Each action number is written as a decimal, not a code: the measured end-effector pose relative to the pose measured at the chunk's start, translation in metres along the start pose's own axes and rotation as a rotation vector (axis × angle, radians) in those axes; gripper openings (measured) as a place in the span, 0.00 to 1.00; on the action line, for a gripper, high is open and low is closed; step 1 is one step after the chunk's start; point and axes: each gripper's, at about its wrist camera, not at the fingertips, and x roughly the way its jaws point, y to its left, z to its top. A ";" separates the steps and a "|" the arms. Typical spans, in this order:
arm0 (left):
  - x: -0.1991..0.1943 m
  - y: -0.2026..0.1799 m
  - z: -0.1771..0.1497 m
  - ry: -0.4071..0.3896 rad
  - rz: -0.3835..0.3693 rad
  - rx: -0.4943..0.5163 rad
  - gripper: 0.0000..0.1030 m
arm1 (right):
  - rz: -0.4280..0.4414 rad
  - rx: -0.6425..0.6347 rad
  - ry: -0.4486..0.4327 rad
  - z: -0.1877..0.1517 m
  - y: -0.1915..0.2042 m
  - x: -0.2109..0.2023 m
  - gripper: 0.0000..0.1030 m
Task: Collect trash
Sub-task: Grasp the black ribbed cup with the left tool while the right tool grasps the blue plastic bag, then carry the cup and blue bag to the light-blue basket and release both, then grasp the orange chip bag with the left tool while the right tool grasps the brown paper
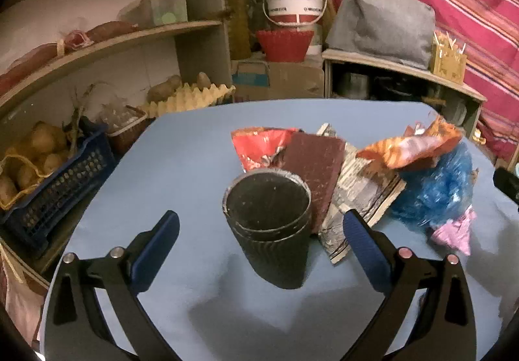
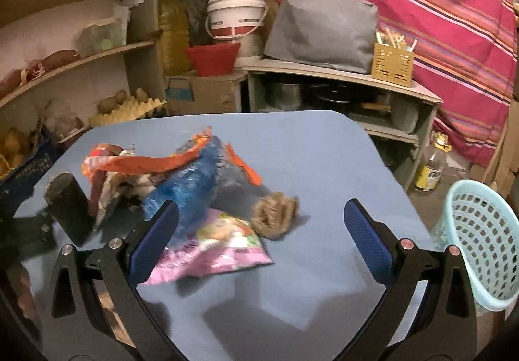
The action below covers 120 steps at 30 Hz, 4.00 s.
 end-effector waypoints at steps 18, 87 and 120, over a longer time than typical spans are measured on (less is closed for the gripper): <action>0.024 0.015 0.004 0.077 -0.142 -0.032 0.57 | 0.051 -0.092 0.104 0.002 0.052 0.043 0.56; -0.089 -0.408 0.062 -0.078 -0.562 0.240 0.57 | -0.274 0.259 0.036 -0.043 -0.340 -0.119 0.58; -0.084 -0.351 0.049 -0.067 -0.459 0.270 0.88 | -0.309 0.248 -0.014 -0.044 -0.317 -0.130 0.96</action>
